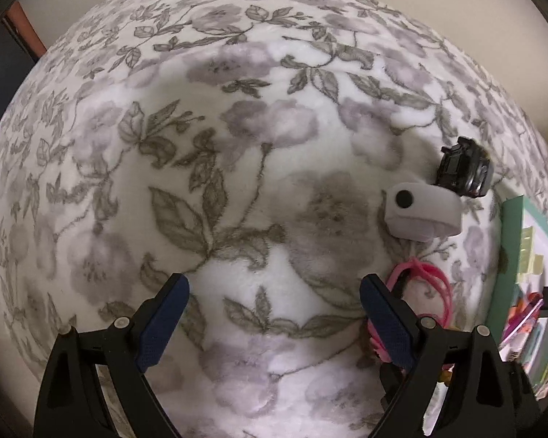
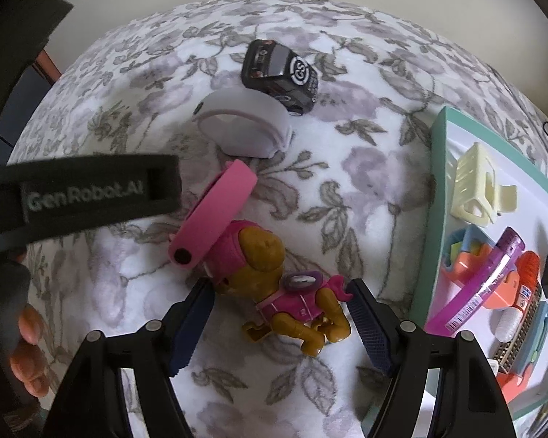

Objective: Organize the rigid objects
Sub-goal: 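Move the left tool toward the pink watch band beside the dog figure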

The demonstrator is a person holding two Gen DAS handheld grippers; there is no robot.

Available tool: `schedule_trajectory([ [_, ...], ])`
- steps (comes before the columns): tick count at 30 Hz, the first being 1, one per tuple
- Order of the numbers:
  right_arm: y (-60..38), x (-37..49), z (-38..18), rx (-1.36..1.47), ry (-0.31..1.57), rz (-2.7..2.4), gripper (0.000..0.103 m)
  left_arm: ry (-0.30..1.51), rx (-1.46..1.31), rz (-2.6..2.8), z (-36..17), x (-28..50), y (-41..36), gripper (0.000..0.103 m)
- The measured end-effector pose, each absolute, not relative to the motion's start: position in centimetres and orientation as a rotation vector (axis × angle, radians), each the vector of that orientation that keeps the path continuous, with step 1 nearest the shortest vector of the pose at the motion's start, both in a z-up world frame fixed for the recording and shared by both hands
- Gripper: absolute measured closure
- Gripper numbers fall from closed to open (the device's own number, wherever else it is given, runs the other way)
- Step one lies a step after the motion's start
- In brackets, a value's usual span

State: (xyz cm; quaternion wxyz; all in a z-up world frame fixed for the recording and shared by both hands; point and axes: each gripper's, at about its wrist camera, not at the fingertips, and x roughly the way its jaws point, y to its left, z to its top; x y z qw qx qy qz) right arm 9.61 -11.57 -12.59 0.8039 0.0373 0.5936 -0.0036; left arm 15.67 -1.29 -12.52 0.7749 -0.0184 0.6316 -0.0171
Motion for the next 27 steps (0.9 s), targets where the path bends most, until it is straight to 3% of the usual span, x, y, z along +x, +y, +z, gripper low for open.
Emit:
schedule_trajectory([
  [9, -13.3, 9.0, -11.1, 0.110, 1.238, -0.022, 0.027, 1.341, -0.127, -0.098, -10.1, 15.3, 0.9, 0.008],
  [11, -13.7, 8.7, -10.4, 0.114, 1.229, -0.026, 0.043, 1.341, -0.143, -0.100, -9.8, 15.2, 0.8, 0.008],
  [12, -14.1, 8.6, -10.1, 0.114, 1.227, -0.032, 0.074, 1.338, -0.145, -0.099, -9.7, 15.3, 0.8, 0.008],
  [13, -14.3, 8.5, -9.9, 0.117, 1.227, -0.038, 0.079, 1.334, -0.140, -0.096, -9.5, 15.3, 1.1, 0.008],
  [27, -15.4, 7.9, -10.0, 0.159, 1.215, -0.051, 0.079, 1.361, -0.273, -0.199, -10.4, 14.5, 0.3, 0.008],
])
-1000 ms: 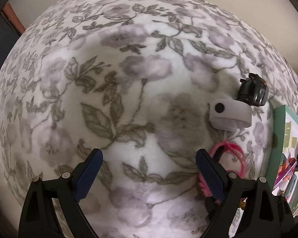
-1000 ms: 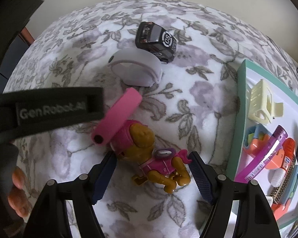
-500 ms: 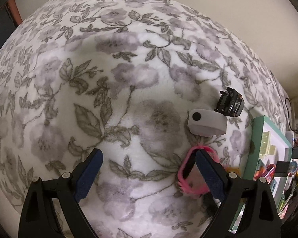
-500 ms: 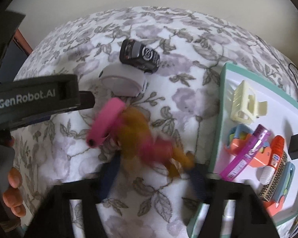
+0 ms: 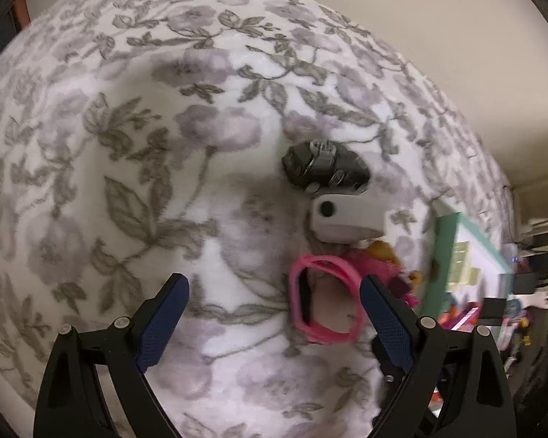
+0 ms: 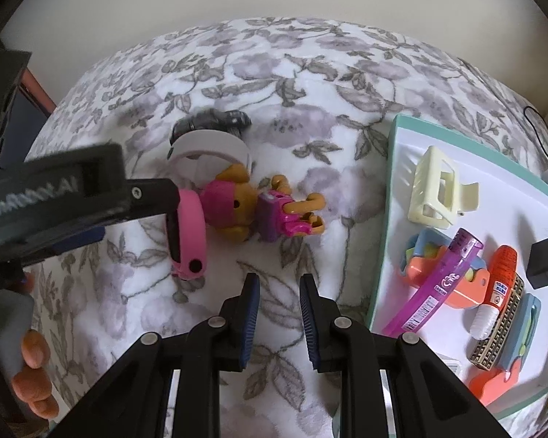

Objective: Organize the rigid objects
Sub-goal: 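Move the left tool toward the pink watch band beside the dog figure, then close the left tool on the pink watch band and lift it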

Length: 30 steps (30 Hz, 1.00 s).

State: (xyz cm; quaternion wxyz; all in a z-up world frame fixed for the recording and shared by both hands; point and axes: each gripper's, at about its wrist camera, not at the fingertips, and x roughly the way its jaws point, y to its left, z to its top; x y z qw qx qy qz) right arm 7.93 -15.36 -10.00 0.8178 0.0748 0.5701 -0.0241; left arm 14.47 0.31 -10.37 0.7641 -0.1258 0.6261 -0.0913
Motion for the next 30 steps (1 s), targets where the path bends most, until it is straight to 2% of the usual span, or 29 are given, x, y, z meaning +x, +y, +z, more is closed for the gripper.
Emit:
schedule_trajectory([
  [10, -15.8, 7.9, -9.8, 0.175, 1.198, -0.082, 0.079, 1.400, -0.278, -0.246, -11.5, 14.1, -1.3, 0.009],
  [14, -16.0, 7.9, -9.9, 0.178, 1.200, -0.095, 0.079, 1.419, -0.331, -0.275, -12.2, 14.1, -1.5, 0.023],
  [18, -16.1, 8.0, -9.8, 0.186, 1.195, -0.100, 0.079, 1.423, -0.366, -0.296, -12.3, 14.0, -1.5, 0.024],
  [22, -16.2, 8.0, -9.8, 0.190, 1.191, -0.107, 0.079, 1.419, -0.429, -0.341, -12.3, 13.9, -1.4, 0.043],
  [24, -16.4, 8.0, -9.7, 0.194, 1.188, -0.111, 0.079, 1.421, -0.430, -0.345, -12.3, 13.9, -1.5, 0.044],
  [26, -16.5, 8.1, -9.7, 0.198, 1.185, -0.114, 0.079, 1.420, -0.429, -0.346, -12.2, 13.9, -1.4, 0.050],
  [30, -16.7, 8.3, -9.8, 0.212, 1.180, -0.124, 0.078, 1.409, -0.442, -0.328, -11.9, 14.0, -0.7, 0.050],
])
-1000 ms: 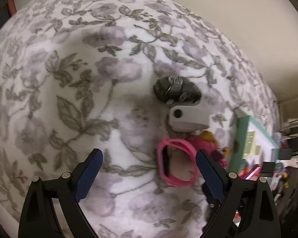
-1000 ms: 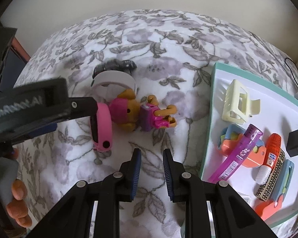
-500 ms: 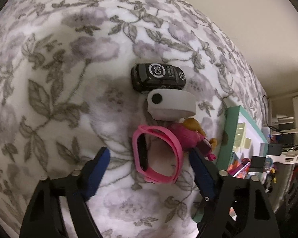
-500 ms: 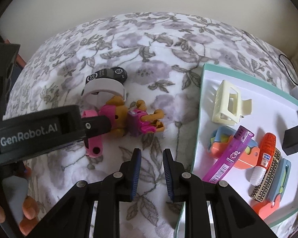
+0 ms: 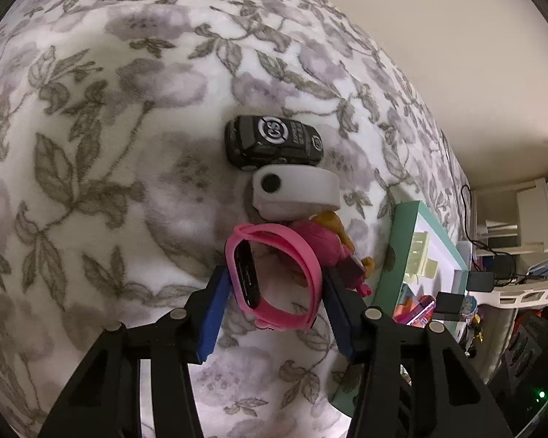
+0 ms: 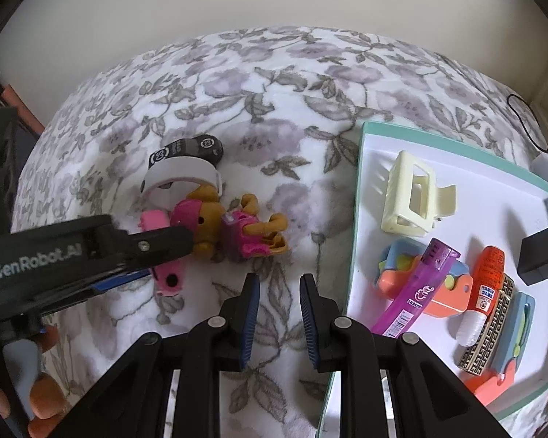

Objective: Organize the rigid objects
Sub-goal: 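Close the left tool on the pink watch band and lift it, then carry the pink watch band with the left tool while the right tool grips the pink dog figure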

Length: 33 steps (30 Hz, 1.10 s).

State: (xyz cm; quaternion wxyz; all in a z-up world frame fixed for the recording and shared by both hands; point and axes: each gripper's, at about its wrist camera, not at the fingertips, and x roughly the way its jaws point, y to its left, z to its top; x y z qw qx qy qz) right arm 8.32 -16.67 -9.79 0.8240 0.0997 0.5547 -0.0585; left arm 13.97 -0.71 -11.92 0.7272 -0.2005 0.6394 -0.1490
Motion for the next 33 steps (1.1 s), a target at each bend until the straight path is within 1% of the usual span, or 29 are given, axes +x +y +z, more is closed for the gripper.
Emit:
schedule_trajectory([
  [1, -16.7, 8.4, -9.8, 0.217, 1.178, -0.126, 0.076, 1.406, -0.438, -0.315, -11.8, 14.0, -0.4, 0.050],
  [3, -16.7, 8.6, -9.8, 0.228, 1.174, -0.129, 0.076, 1.397, -0.416, -0.277, -11.6, 14.3, 0.2, 0.050],
  [5, -16.7, 8.8, -9.8, 0.244, 1.168, -0.122, 0.071, 1.383, -0.391, -0.233, -11.3, 14.5, 1.0, 0.050],
  [7, -16.6, 9.0, -9.8, 0.250, 1.157, -0.121, 0.049, 1.365, -0.383, -0.199, -10.9, 14.7, 2.0, 0.050],
  [8, -16.5, 9.1, -9.7, 0.250, 1.151, -0.121, 0.046, 1.355, -0.379, -0.181, -10.7, 14.8, 2.4, 0.050],
  [11, -16.3, 9.5, -9.4, 0.249, 1.131, -0.113, 0.045, 1.333, -0.373, -0.148, -10.2, 15.2, 3.6, 0.050],
  [12, -16.2, 9.7, -9.4, 0.253, 1.124, -0.108, 0.041, 1.329, -0.375, -0.143, -10.1, 15.3, 3.8, 0.050],
  [13, -16.1, 9.8, -9.4, 0.258, 1.120, -0.105, 0.034, 1.325, -0.378, -0.137, -10.0, 15.4, 4.1, 0.050],
  [14, -16.0, 10.0, -9.5, 0.269, 1.115, -0.101, 0.033, 1.322, -0.380, -0.134, -10.0, 15.4, 4.4, 0.050],
  [17, -15.9, 10.3, -9.8, 0.291, 1.118, -0.087, 0.030, 1.318, -0.377, -0.123, -10.0, 15.5, 5.0, 0.050],
  [19, -15.7, 10.6, -10.1, 0.302, 1.115, -0.084, 0.025, 1.319, -0.367, -0.112, -10.1, 15.5, 5.1, 0.050],
  [24, -15.3, 11.5, -10.6, 0.301, 1.109, -0.084, 0.017, 1.317, -0.321, -0.073, -10.2, 15.7, 5.1, 0.050],
  [33, -14.2, 13.0, -12.1, 0.262, 1.134, -0.083, 0.016, 1.324, -0.306, -0.054, -10.7, 15.9, 5.4, 0.050],
])
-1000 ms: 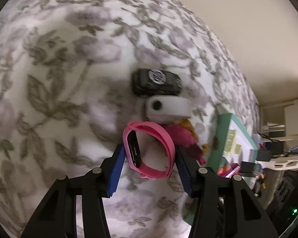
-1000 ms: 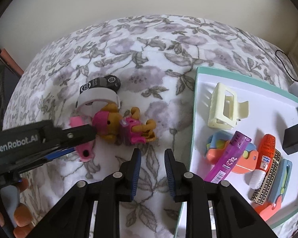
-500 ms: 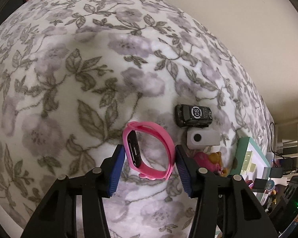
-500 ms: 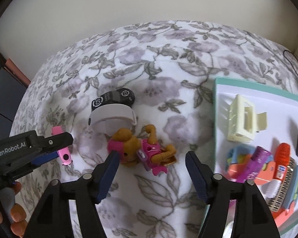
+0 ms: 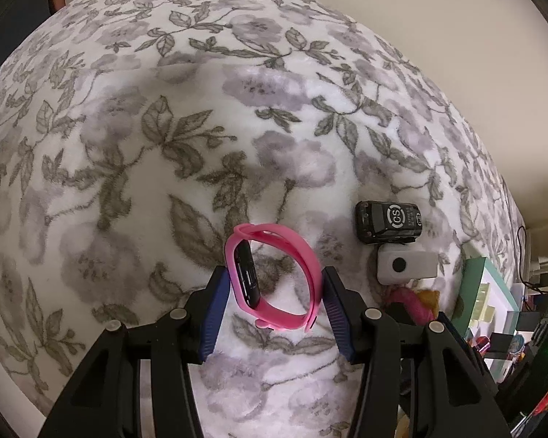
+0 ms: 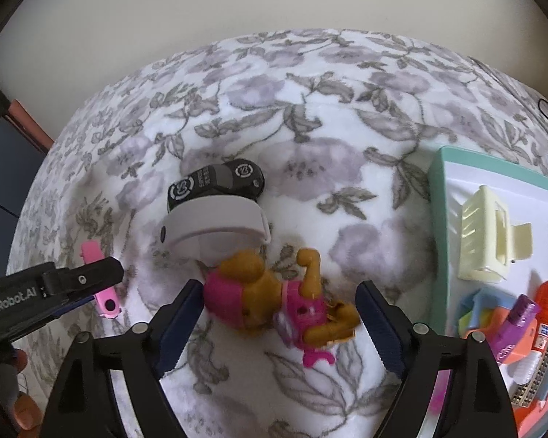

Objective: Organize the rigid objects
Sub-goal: 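Carry the pink watch band with the left tool while the right tool grips the pink dog figure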

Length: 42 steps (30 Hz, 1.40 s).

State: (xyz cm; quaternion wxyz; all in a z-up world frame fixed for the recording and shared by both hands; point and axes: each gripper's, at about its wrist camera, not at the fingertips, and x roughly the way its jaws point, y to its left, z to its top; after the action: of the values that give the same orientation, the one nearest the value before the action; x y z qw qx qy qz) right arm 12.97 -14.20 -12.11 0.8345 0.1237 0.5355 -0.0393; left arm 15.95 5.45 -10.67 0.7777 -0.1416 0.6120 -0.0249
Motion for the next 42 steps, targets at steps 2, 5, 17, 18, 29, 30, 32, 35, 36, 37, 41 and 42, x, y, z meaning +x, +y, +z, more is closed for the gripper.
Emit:
schedule_trajectory([
  [2, -14.0, 13.1, -12.2, 0.245, 1.133, -0.093, 0.016, 1.328, -0.306, -0.056, -10.8, 15.9, 5.5, 0.050],
  [5, -13.7, 13.2, -12.2, 0.231, 1.136, -0.101, 0.016, 1.332, -0.297, -0.056, -11.1, 16.0, 5.4, 0.050],
  [17, -12.6, 12.8, -12.2, 0.175, 1.164, -0.114, 0.022, 1.334, -0.282, -0.053, -11.1, 16.3, 4.9, 0.050],
  [18, -12.6, 12.7, -12.1, 0.175, 1.163, -0.113, 0.022, 1.334, -0.281, -0.054, -11.0, 16.3, 4.9, 0.050],
  [29, -13.9, 11.0, -8.1, 0.237, 1.085, -0.103, 0.022, 1.275, -0.257, -0.086, -8.1, 15.8, 3.5, 0.050],
  [30, -14.2, 10.7, -7.5, 0.246, 1.073, -0.107, 0.022, 1.265, -0.254, -0.090, -7.6, 15.7, 3.4, 0.050],
  [32, -14.8, 10.0, -6.4, 0.261, 1.053, -0.118, 0.022, 1.244, -0.249, -0.101, -6.8, 15.5, 3.1, 0.050],
  [35, -15.8, 8.9, -5.2, 0.264, 1.036, -0.155, 0.022, 1.212, -0.230, -0.121, -5.5, 14.8, 2.5, 0.050],
  [36, -16.3, 8.5, -4.8, 0.263, 1.032, -0.171, 0.022, 1.205, -0.226, -0.127, -5.3, 14.5, 2.4, 0.050],
  [37, -16.7, 8.1, -4.5, 0.265, 1.030, -0.183, 0.022, 1.198, -0.220, -0.136, -4.9, 14.3, 2.0, 0.050],
  [41, -18.8, 6.5, -3.7, 0.294, 1.034, -0.236, 0.022, 1.181, -0.192, -0.172, -4.2, 13.2, 0.2, 0.050],
  [42, -19.5, 6.0, -3.4, 0.302, 1.035, -0.256, 0.022, 1.178, -0.186, -0.184, -3.9, 12.9, -0.3, 0.050],
])
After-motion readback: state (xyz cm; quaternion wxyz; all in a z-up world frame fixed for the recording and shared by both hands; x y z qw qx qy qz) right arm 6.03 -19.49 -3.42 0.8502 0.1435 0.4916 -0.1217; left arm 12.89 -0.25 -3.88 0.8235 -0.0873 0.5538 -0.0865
